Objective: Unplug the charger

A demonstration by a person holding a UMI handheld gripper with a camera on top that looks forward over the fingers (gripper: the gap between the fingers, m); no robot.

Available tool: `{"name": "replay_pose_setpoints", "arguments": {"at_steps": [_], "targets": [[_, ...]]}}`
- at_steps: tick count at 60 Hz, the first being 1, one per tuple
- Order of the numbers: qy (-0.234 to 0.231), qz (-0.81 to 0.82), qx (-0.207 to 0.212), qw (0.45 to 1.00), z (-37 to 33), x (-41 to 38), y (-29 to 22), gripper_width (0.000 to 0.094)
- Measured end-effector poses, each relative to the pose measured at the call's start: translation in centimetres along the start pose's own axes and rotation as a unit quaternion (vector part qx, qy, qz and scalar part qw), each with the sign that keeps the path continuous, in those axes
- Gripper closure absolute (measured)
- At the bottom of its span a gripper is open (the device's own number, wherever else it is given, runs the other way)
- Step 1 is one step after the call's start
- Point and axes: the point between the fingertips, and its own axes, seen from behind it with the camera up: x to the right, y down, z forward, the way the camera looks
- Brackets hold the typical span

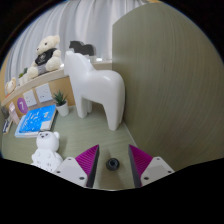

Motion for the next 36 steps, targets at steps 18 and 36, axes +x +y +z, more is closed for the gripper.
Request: {"name": "replay_pose_setpoints", "arguments": {"at_steps": [18,36], "targets": [[-0.005,0.003,0.19,0.982,-19.3,-7.4,-14.2,0.0108],[-0.092,-0.022,0.196,0.976,-32.0,-24.7,-6.5,0.0109]]}}
